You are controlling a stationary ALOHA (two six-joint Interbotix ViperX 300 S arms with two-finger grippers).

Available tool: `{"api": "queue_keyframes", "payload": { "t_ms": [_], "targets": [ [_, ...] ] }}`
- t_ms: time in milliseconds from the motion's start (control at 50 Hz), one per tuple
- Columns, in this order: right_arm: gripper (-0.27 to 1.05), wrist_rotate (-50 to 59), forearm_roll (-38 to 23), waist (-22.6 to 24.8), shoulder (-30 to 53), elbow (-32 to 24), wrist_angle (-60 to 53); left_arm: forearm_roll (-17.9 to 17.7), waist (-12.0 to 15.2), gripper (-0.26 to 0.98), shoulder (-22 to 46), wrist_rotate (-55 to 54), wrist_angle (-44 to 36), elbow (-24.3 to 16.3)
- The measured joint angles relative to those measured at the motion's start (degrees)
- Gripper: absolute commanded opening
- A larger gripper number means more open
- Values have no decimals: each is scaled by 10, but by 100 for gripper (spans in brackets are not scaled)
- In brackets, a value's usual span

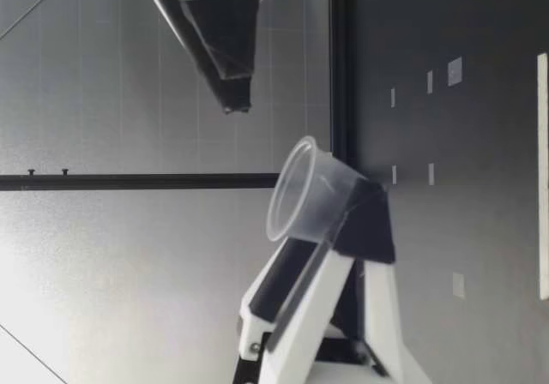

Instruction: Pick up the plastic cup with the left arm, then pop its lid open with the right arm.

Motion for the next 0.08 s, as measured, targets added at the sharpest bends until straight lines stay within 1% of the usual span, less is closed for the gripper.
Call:
{"api": "queue_keyframes", "payload": {
  "t_ms": [80],
  "targets": [
    [64, 0, 0, 0, 0, 0, 0, 0, 0, 12, 0, 0, 0, 0]
  ]
}}
